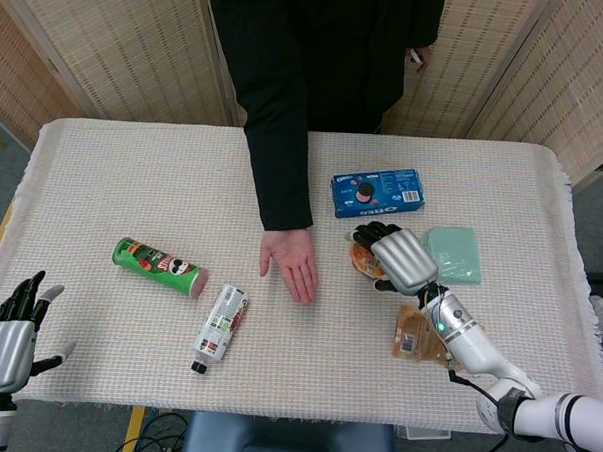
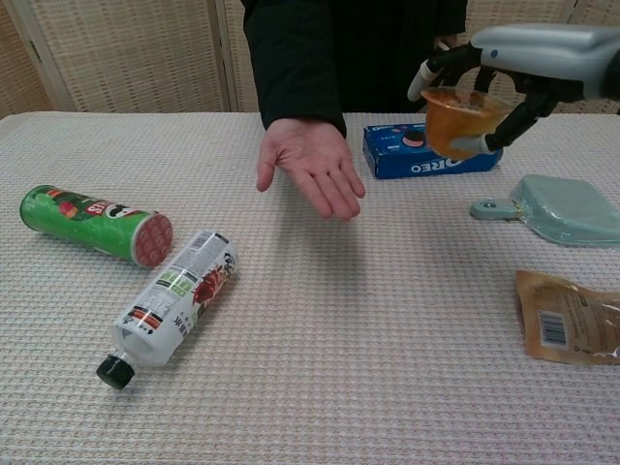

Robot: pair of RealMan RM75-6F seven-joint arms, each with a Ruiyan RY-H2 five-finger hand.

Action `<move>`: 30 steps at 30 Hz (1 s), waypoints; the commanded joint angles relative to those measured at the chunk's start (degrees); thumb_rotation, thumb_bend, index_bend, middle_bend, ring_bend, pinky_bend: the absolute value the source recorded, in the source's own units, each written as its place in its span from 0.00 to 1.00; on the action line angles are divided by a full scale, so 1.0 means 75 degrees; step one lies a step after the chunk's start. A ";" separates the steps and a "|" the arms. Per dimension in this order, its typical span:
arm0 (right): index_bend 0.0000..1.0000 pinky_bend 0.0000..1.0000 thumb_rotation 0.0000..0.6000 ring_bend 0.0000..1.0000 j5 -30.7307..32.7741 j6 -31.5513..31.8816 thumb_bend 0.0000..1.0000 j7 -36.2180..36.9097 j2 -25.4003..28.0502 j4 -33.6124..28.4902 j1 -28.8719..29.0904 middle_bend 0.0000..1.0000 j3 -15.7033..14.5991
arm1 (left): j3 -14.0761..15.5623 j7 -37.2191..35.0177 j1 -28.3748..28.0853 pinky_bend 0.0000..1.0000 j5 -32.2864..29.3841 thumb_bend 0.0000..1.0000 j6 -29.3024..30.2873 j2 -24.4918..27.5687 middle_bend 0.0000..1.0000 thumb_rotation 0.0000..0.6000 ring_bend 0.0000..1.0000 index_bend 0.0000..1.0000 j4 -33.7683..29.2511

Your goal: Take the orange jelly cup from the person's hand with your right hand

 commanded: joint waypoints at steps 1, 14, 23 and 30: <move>0.30 0.55 1.00 0.26 0.0192 -0.0241 0.60 0.0287 -0.0108 0.0572 -0.0136 0.30 -0.0180 | -0.0001 0.0059 -0.0027 0.20 0.0035 0.22 -0.0016 -0.0041 0.03 1.00 0.05 0.19 -0.0049; 0.25 0.39 1.00 0.22 -0.0152 -0.0732 0.55 0.0896 -0.2024 0.3023 0.0088 0.21 -0.0397 | 0.0019 0.0232 -0.0005 0.20 0.0057 0.22 0.0025 -0.0062 0.03 1.00 0.05 0.19 -0.0187; 0.00 0.18 1.00 0.03 -0.0414 -0.0981 0.34 0.1132 -0.2493 0.3604 0.0263 0.02 -0.0455 | 0.0000 0.0205 -0.0013 0.20 -0.0002 0.22 -0.0012 -0.0087 0.03 1.00 0.05 0.19 -0.0136; 0.00 0.11 1.00 0.00 -0.0735 0.0002 0.23 0.1051 -0.1550 0.2419 -0.0183 0.00 -0.0409 | -0.0016 0.0145 -0.0042 0.20 -0.0006 0.22 -0.0049 -0.0130 0.03 1.00 0.05 0.18 -0.0064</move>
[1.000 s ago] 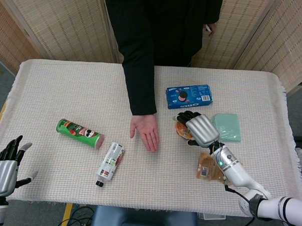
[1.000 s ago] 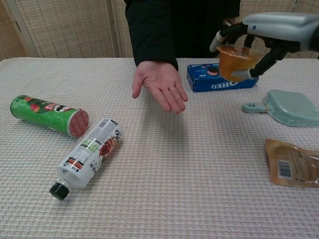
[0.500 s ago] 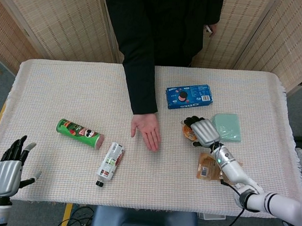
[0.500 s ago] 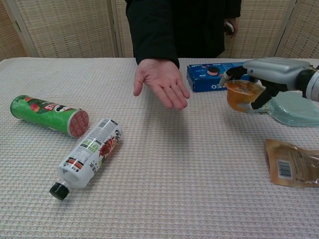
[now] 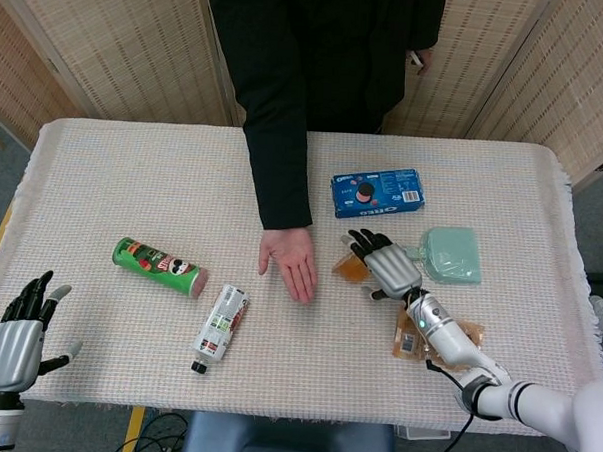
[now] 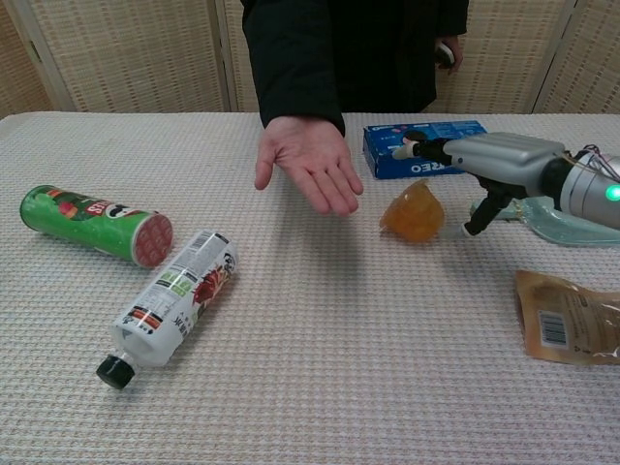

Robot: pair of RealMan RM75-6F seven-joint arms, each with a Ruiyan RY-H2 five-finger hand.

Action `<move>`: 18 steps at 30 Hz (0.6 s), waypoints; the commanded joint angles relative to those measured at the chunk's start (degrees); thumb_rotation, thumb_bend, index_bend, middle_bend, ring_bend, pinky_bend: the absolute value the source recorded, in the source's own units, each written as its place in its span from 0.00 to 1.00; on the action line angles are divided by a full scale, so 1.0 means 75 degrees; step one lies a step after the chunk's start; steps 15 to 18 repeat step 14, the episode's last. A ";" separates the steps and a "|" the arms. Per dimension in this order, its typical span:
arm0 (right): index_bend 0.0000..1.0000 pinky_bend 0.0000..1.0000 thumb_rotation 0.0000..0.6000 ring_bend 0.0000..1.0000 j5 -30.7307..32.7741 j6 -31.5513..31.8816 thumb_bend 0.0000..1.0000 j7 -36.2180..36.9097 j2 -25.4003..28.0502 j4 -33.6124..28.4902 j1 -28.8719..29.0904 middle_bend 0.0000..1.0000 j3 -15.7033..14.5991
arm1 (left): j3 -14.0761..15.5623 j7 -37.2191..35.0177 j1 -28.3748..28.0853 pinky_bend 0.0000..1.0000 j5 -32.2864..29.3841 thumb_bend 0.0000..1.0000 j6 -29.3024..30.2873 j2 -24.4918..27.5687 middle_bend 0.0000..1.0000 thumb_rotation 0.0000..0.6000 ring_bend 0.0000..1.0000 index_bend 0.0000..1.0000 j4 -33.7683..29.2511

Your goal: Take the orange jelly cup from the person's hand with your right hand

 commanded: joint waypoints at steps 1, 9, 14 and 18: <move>0.00 0.11 1.00 0.00 -0.0265 0.0774 0.23 -0.0135 0.0768 -0.0876 -0.0396 0.00 -0.0001 | -0.0007 -0.0028 0.0002 0.20 -0.0026 0.22 -0.0006 -0.0005 0.03 1.00 0.05 0.18 0.0026; 0.00 0.11 1.00 0.00 -0.0383 0.2448 0.23 -0.1359 0.2559 -0.2892 -0.1717 0.00 -0.0375 | -0.0049 -0.0049 -0.0036 0.20 0.0004 0.22 0.0005 -0.0027 0.03 1.00 0.05 0.18 0.0031; 0.00 0.11 1.00 0.00 -0.0412 0.3244 0.25 -0.1321 0.3239 -0.3425 -0.2558 0.00 -0.0690 | -0.0039 -0.0074 -0.0060 0.20 0.0066 0.22 0.0001 -0.0103 0.03 1.00 0.05 0.18 0.0037; 0.00 0.11 1.00 0.00 -0.0412 0.3244 0.25 -0.1321 0.3239 -0.3425 -0.2558 0.00 -0.0690 | -0.0039 -0.0074 -0.0060 0.20 0.0066 0.22 0.0001 -0.0103 0.03 1.00 0.05 0.18 0.0037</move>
